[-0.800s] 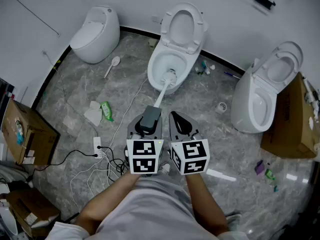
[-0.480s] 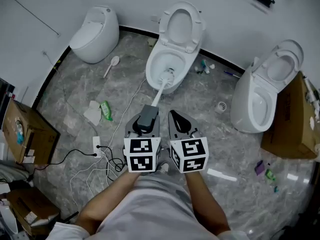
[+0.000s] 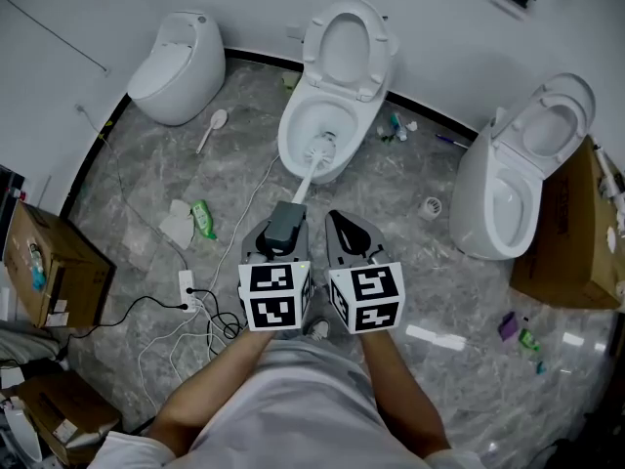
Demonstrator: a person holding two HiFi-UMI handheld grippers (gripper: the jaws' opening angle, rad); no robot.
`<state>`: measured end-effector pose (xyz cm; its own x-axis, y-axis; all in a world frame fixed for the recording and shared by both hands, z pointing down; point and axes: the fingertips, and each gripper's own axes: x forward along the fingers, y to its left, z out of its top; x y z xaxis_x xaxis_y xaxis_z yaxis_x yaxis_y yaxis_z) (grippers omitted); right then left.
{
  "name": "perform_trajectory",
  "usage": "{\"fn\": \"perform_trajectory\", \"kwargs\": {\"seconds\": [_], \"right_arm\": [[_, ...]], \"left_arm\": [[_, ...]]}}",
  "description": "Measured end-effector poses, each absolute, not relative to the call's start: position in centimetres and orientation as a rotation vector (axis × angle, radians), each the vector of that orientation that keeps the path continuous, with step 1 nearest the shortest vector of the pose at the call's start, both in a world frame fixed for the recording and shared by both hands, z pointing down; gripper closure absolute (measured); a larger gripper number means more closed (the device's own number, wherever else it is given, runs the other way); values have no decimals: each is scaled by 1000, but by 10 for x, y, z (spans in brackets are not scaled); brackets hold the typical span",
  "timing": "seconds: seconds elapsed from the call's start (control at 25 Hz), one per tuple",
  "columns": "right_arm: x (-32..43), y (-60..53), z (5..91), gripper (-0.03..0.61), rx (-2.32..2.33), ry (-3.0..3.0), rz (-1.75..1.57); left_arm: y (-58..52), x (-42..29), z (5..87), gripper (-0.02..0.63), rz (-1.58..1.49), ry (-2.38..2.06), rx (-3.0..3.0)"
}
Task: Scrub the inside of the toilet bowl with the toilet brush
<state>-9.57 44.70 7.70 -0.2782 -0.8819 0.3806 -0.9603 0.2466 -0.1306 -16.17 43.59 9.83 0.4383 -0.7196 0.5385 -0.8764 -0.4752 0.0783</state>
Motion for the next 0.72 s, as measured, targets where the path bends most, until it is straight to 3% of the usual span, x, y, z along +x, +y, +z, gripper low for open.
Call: {"fn": "perform_trajectory", "kwargs": {"seconds": [0.72], "right_arm": [[-77,312,110,580,1691,-2227,592]], "left_arm": [[304,-139,137,457,685,-1288,2265]]}}
